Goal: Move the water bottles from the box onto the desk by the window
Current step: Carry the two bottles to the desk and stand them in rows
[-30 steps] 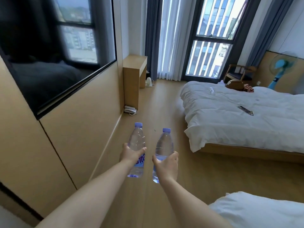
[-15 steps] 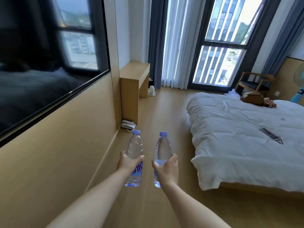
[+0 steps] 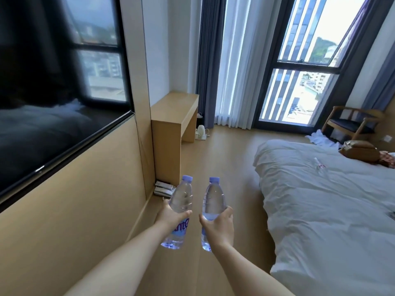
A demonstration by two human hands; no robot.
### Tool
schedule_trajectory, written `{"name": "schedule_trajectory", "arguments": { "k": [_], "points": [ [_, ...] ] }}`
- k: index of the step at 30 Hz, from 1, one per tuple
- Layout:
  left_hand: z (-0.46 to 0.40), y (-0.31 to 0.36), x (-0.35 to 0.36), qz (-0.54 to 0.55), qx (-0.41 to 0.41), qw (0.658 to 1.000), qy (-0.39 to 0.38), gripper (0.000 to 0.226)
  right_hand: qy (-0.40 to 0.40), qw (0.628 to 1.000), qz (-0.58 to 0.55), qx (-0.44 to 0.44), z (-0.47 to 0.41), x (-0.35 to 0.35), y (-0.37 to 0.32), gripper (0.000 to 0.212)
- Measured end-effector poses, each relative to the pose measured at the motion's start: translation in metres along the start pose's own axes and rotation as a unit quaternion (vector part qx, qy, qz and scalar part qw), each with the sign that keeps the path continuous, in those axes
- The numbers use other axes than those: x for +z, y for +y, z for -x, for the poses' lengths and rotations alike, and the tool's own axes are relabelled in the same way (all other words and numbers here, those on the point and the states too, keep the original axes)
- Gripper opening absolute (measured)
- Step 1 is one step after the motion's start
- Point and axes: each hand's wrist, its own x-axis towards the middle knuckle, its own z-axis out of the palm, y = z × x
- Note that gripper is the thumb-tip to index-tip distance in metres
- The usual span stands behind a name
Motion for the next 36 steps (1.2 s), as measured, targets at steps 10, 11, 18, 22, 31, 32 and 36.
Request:
{"name": "schedule_trajectory", "arguments": {
  "k": [10,11,18,22,31,32,36],
  "points": [
    [-0.209,0.091,0.015,-0.021,0.005,1.0,-0.015,0.058,0.006,1.0,0.003,0.002,-0.206,0.054,-0.067,0.07],
    [-0.229,0.098,0.018,-0.031,0.006,0.999,-0.014,0.057,0.003,1.0,0.004,0.005,-0.228,0.061,-0.071,0.069],
    [-0.38,0.147,0.048,-0.004,-0.002,1.0,-0.003,0.058,-0.05,0.998,-0.041,0.004,-0.391,0.112,-0.099,0.064],
    [-0.461,0.187,0.06,0.051,-0.013,0.999,0.015,0.06,-0.082,0.996,-0.041,-0.01,-0.489,0.138,-0.125,0.07],
    [-0.637,0.235,0.03,0.146,-0.035,0.988,0.044,0.066,-0.14,0.988,-0.056,-0.016,-0.662,0.215,-0.192,0.068],
    [-0.659,0.238,0.024,0.152,-0.039,0.987,0.043,0.065,-0.149,0.987,-0.056,-0.014,-0.681,0.227,-0.197,0.069],
    [-0.748,0.247,-0.004,0.156,-0.03,0.987,0.031,0.087,-0.202,0.977,-0.07,-0.013,-0.751,0.279,-0.221,0.075]
  ]
}}
